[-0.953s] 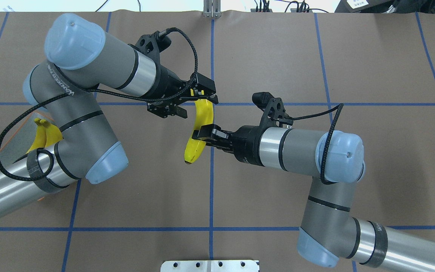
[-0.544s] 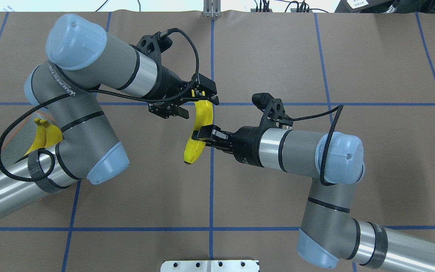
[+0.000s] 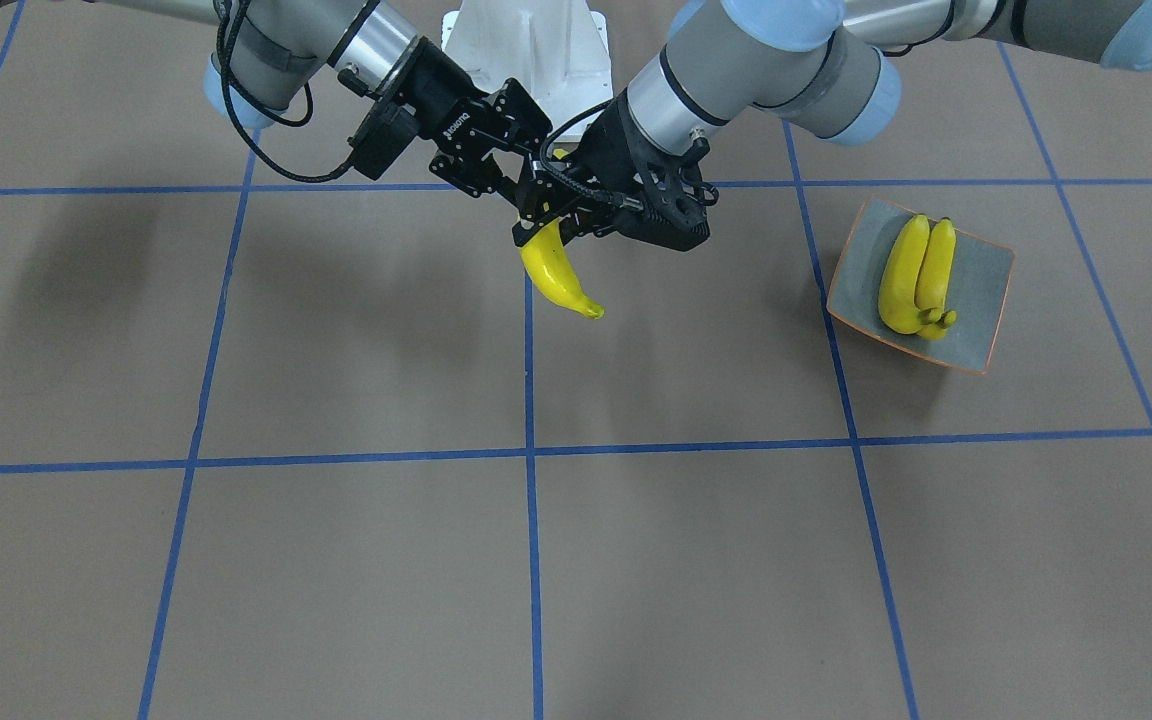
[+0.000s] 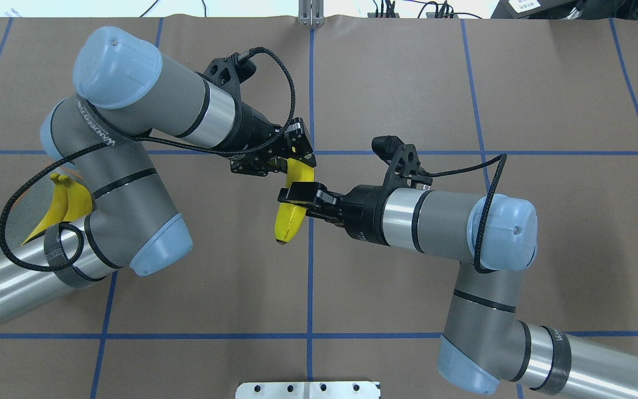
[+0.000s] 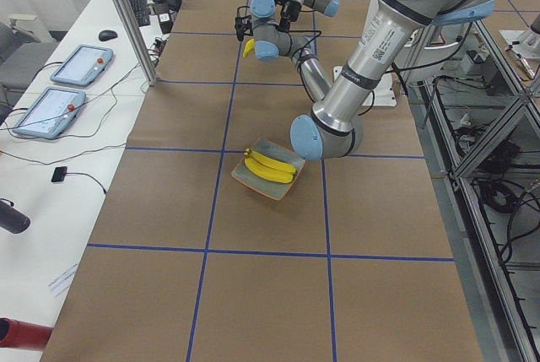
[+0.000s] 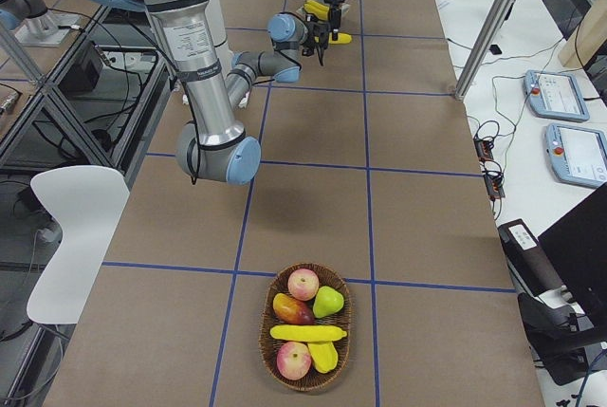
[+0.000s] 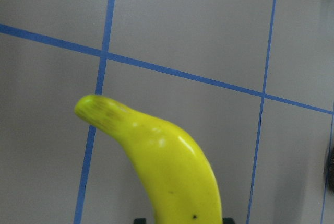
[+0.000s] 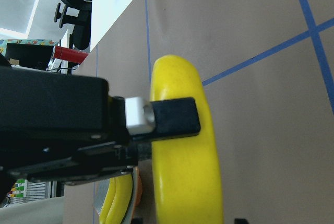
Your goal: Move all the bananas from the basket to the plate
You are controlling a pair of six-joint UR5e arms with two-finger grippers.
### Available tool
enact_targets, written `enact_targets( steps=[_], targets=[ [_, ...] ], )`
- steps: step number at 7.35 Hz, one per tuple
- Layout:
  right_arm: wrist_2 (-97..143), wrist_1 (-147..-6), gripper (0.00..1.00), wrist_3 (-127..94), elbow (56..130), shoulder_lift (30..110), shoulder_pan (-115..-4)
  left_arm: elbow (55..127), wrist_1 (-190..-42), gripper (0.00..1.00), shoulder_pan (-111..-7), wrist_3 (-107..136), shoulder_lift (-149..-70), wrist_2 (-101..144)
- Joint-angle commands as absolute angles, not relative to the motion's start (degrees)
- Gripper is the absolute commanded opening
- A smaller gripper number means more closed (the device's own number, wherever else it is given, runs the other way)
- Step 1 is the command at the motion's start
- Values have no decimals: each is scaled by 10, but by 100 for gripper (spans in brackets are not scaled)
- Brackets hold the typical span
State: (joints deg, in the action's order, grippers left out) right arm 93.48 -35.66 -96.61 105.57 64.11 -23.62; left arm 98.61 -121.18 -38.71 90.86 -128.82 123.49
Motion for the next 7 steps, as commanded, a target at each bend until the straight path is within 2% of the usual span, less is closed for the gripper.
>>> enact_targets(
  steps=[1, 3, 5, 7],
  targets=[
    [936, -341, 100, -967, 1061, 648, -242, 989, -1210, 0, -388, 909, -1286, 1236],
    [938, -331, 100, -966, 1097, 713, -256, 1010, -1205, 0, -415, 901, -1264, 1243],
    [934, -331, 100, -966, 1096, 745, -270, 1022, -1204, 0, -502, 784, -1191, 1341],
    [926, -331, 100, -966, 1092, 765, -280, 1043, -1198, 0, -538, 698, -1117, 1333]
  ],
)
